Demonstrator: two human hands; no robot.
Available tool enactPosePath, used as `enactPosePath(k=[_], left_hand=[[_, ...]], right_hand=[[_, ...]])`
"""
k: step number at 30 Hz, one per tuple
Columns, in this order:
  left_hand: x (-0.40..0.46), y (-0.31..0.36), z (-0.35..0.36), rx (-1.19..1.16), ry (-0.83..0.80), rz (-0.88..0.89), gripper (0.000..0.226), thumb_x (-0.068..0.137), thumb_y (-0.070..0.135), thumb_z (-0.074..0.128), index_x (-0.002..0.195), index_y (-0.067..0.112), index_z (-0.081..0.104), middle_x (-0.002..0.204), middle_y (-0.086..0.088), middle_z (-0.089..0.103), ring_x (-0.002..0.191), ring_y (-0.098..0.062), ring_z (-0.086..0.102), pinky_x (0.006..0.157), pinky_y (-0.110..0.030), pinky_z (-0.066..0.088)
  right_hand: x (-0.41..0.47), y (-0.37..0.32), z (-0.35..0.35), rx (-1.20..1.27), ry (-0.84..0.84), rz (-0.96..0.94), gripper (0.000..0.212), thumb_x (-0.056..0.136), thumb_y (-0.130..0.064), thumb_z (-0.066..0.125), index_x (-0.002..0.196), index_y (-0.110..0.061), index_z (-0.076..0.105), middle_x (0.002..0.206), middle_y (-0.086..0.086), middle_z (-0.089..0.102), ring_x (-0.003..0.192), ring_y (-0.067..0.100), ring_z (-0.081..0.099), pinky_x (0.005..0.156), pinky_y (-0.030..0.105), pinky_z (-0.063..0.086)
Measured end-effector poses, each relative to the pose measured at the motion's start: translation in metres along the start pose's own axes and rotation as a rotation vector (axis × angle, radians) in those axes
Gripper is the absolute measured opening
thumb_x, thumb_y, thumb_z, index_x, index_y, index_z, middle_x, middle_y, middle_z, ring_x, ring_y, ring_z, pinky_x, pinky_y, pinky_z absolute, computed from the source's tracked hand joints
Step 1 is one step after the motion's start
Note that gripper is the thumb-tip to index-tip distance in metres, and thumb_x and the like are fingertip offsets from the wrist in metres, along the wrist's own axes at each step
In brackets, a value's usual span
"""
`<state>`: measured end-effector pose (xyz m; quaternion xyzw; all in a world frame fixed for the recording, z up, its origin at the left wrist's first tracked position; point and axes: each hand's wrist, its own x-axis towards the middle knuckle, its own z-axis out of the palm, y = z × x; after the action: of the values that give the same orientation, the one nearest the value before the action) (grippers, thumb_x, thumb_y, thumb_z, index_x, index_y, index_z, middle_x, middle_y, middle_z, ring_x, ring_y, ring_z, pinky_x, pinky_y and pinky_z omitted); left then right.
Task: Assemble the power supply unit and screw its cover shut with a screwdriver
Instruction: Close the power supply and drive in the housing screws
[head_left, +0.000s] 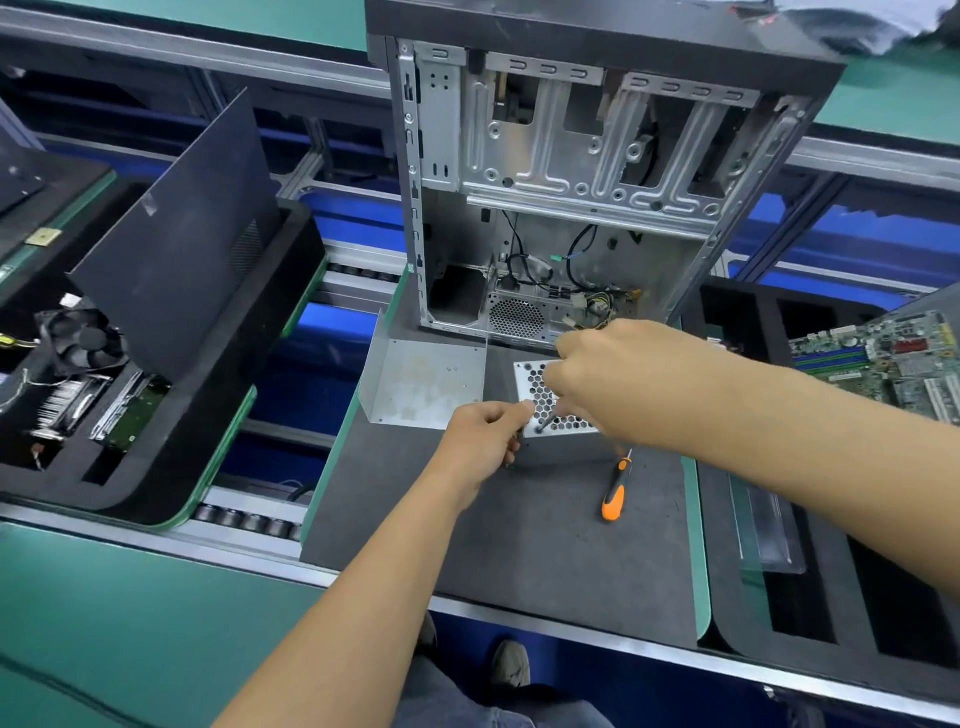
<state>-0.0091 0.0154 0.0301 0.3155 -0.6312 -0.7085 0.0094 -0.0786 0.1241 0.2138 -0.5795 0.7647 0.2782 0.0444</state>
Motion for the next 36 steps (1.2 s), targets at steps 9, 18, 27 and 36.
enactPosePath(k=[9, 18, 27, 36], left_hand=[[-0.003, -0.010, -0.008, -0.093, 0.045, -0.003, 0.032, 0.097, 0.036, 0.063, 0.070, 0.023, 0.074, 0.065, 0.004, 0.065, 0.059, -0.014, 0.054, 0.058, -0.024, 0.049], [-0.015, -0.091, -0.085, 0.308, 0.510, -0.002, 0.010, 0.096, 0.025, 0.064, 0.095, 0.020, 0.074, 0.082, 0.002, 0.071, 0.073, -0.009, 0.065, 0.075, -0.030, 0.054], [0.022, -0.089, -0.060, 0.881, 0.364, 0.239, 0.017, 0.100, 0.028, 0.058, 0.108, 0.021, 0.071, 0.105, 0.006, 0.055, 0.088, -0.017, 0.057, 0.073, -0.030, 0.044], [0.000, -0.051, -0.041, -0.045, 0.324, 0.210, 0.010, 0.093, 0.013, 0.070, 0.092, 0.023, 0.072, 0.083, 0.000, 0.076, 0.078, -0.014, 0.072, 0.071, -0.022, 0.057]], right_hand=[[0.014, -0.016, -0.015, 0.181, -0.149, 0.215, 0.033, 0.101, -0.029, 0.054, 0.081, -0.016, 0.032, 0.074, 0.001, 0.025, 0.068, 0.024, 0.037, 0.058, 0.035, 0.037], [-0.003, 0.040, 0.009, 0.537, 0.086, 0.378, 0.039, 0.096, -0.057, 0.046, 0.086, -0.027, 0.068, 0.077, 0.003, 0.059, 0.079, 0.031, 0.060, 0.062, 0.034, 0.046], [-0.012, 0.026, 0.074, 0.856, 0.243, 0.550, 0.031, 0.092, -0.055, 0.050, 0.089, -0.033, 0.070, 0.082, 0.001, 0.072, 0.081, 0.024, 0.062, 0.074, 0.038, 0.053], [-0.033, 0.038, 0.115, 1.270, 0.323, 0.545, 0.021, 0.091, -0.045, 0.060, 0.076, -0.039, 0.073, 0.068, -0.016, 0.069, 0.058, -0.003, 0.055, 0.052, 0.011, 0.039]])
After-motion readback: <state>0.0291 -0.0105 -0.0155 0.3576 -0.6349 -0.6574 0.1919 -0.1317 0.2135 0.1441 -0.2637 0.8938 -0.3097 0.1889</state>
